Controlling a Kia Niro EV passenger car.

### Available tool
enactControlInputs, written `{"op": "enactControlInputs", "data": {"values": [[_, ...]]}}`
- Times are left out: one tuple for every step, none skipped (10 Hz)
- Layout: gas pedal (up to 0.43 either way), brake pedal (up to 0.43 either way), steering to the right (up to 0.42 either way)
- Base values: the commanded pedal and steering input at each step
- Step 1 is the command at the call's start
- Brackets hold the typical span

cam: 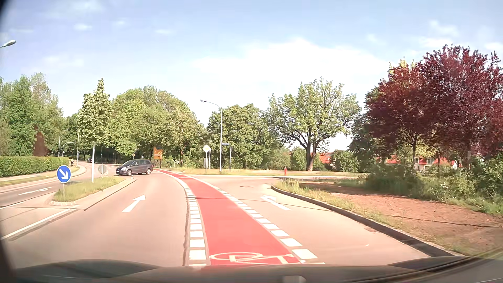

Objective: Follow the waypoints while adhering to traffic rules and regulations

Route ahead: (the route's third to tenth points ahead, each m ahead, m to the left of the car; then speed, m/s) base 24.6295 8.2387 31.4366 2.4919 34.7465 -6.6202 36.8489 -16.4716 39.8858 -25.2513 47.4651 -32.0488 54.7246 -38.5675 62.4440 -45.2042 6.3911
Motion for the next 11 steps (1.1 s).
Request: {"op": "enactControlInputs", "data": {"values": [[0.039, 0.000, -0.027], [0.039, 0.000, -0.035], [0.039, 0.000, -0.041], [0.039, 0.000, -0.046], [0.039, 0.000, -0.049], [0.039, 0.000, -0.053], [0.039, 0.000, -0.053], [0.039, 0.000, -0.053], [0.039, 0.000, -0.053], [0.039, 0.000, -0.055], [0.039, 0.000, -0.056]]}}
